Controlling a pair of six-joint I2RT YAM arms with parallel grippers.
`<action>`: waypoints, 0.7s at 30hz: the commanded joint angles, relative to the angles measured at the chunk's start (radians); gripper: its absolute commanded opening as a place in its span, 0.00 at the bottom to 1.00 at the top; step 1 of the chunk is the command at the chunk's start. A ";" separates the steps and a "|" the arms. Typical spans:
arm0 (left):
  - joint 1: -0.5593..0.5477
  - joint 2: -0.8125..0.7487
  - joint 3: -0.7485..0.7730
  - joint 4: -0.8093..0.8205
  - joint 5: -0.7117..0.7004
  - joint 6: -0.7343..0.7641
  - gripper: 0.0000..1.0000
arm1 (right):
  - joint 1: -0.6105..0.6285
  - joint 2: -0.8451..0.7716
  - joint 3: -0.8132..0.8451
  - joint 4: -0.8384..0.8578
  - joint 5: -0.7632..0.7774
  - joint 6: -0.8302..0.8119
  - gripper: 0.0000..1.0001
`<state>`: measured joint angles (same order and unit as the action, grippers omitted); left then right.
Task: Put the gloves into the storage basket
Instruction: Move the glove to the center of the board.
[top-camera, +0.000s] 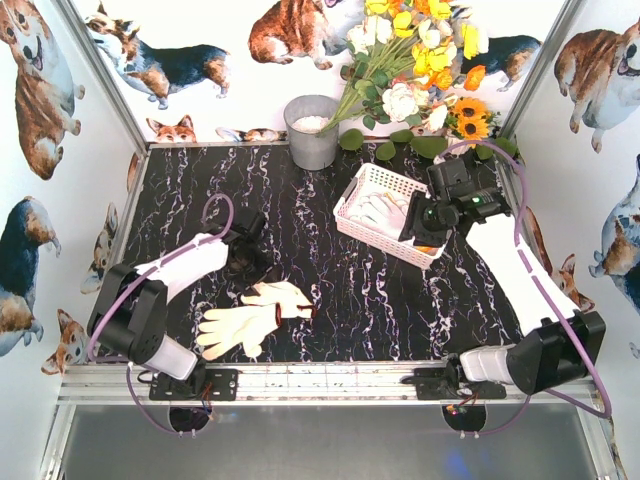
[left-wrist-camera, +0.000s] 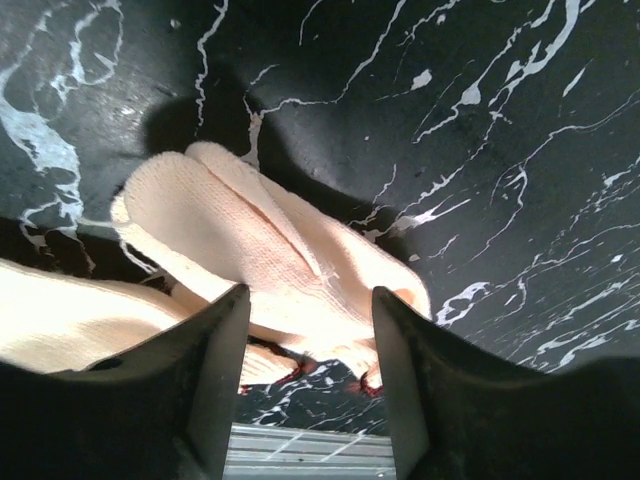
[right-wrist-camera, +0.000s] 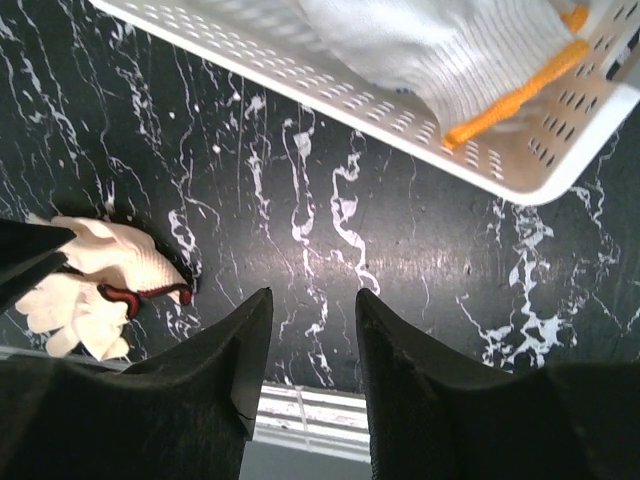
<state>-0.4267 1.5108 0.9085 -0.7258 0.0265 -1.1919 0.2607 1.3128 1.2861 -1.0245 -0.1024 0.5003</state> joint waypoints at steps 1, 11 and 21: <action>-0.029 0.021 0.010 0.012 -0.023 0.039 0.37 | 0.016 -0.053 -0.015 0.006 -0.023 0.025 0.41; -0.049 0.096 0.180 0.019 0.006 0.350 0.00 | 0.129 -0.044 0.029 -0.040 -0.103 0.053 0.42; -0.136 0.014 0.206 0.171 0.224 0.519 0.00 | 0.274 -0.029 -0.130 0.208 -0.164 0.245 0.43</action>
<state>-0.5190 1.5742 1.0779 -0.6312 0.1436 -0.7601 0.5018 1.2903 1.2217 -0.9821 -0.2180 0.6247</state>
